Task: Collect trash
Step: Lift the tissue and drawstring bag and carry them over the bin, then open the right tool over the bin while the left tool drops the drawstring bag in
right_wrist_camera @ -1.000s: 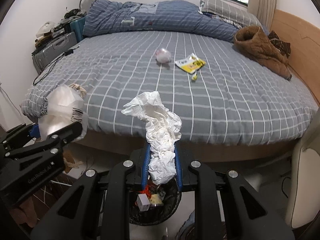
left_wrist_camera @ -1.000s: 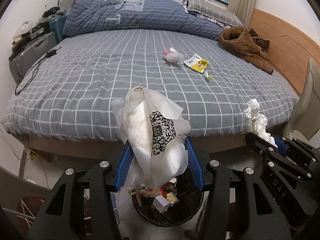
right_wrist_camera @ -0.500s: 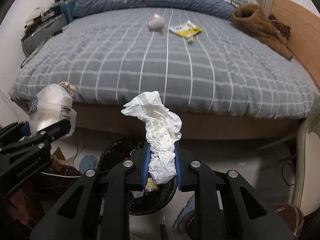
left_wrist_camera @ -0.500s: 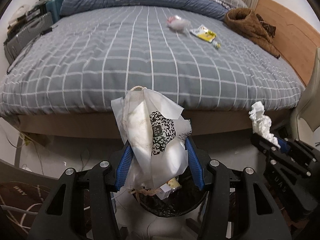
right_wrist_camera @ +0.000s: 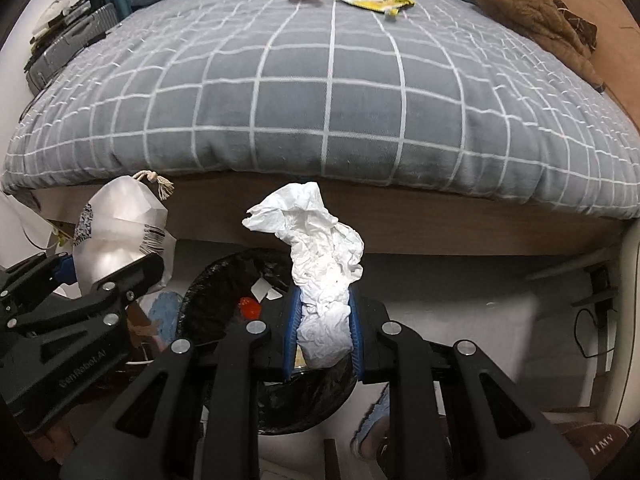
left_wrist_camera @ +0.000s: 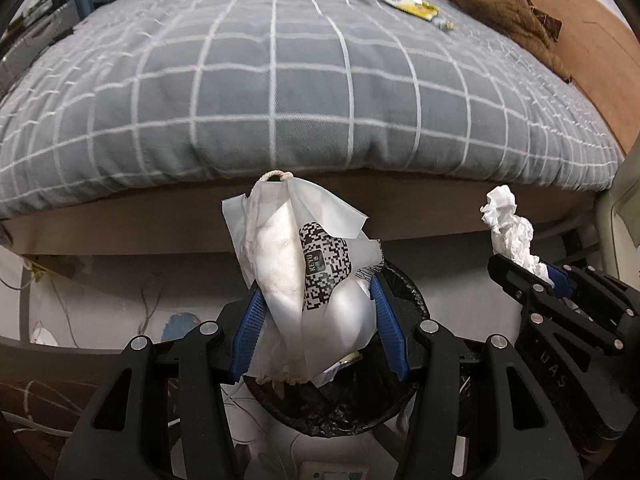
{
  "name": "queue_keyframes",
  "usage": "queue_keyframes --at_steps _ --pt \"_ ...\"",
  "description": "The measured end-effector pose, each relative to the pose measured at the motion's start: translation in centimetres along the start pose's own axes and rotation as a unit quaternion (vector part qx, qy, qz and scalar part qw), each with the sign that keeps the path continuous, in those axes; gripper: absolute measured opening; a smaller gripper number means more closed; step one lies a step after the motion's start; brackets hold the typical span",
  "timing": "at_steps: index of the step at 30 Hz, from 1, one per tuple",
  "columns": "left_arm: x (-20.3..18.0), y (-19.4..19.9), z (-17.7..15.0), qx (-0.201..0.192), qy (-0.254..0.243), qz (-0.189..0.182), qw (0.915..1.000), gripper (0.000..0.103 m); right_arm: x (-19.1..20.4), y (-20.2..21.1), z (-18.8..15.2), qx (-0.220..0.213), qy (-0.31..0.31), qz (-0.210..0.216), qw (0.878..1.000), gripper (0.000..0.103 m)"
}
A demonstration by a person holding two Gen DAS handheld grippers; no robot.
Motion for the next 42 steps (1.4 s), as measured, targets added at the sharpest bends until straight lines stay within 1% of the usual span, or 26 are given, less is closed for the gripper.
queue_keyframes --at_steps 5,11,15,17,19,21,23,25,33,37,40,42 --pt "-0.4 -2.7 0.3 0.028 0.000 -0.007 0.9996 0.051 -1.1 -1.4 -0.2 0.015 -0.008 0.000 1.000 0.020" --pt "-1.8 -4.7 0.0 0.050 -0.020 -0.019 0.9983 0.054 -2.5 -2.9 -0.8 0.039 -0.023 -0.001 0.999 0.020" --pt "-2.0 -5.0 -0.1 0.051 -0.027 -0.019 0.9981 0.063 -2.5 -3.7 -0.8 0.048 -0.028 0.002 0.998 0.020" --pt "-1.8 -5.2 -0.2 0.047 -0.031 -0.015 0.9983 0.071 -2.1 -3.9 -0.7 0.049 -0.025 0.003 0.998 0.020" --pt "-1.5 -5.1 -0.1 0.042 -0.031 -0.010 0.9986 0.082 -1.7 -4.3 -0.4 0.052 -0.022 0.002 0.998 0.020" --pt "-0.9 -4.9 0.0 0.038 -0.030 -0.008 0.9988 0.085 -1.2 -4.7 -0.2 0.055 -0.021 0.005 0.998 0.020" --pt "-0.2 -4.4 0.2 0.031 -0.024 -0.005 0.9992 0.093 -0.9 -5.0 -0.2 0.057 -0.018 0.006 0.998 0.020" --pt "0.9 -4.0 0.1 0.019 -0.011 0.003 0.9997 0.096 -0.4 -5.2 -0.2 0.058 -0.015 0.009 0.998 0.020" --pt "5.4 -2.2 -0.3 -0.001 0.030 0.014 0.9994 0.097 3.2 -6.1 0.0 0.072 0.002 0.035 0.997 0.020" --pt "7.2 -1.6 -0.7 -0.001 0.041 0.019 0.9990 0.097 5.1 -6.4 0.0 0.077 0.015 0.041 0.996 0.021" --pt "7.9 -1.4 -0.9 -0.001 0.051 0.016 0.9985 0.097 6.4 -6.4 -0.2 0.078 0.026 0.039 0.996 0.024" --pt "8.1 -1.1 -0.9 -0.006 0.051 0.018 0.9985 0.097 6.9 -6.5 -0.4 0.077 0.032 0.035 0.996 0.032"
Point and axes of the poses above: each gripper's, at about its wrist camera, not at the fingertips, and y roughly against the way its jaws point, x to its left, z to its top, the point moved 1 cm from there along -y, roughly the way its jaws point, and after that the axes turned 12 degrees about x, right-handed, at the moved point
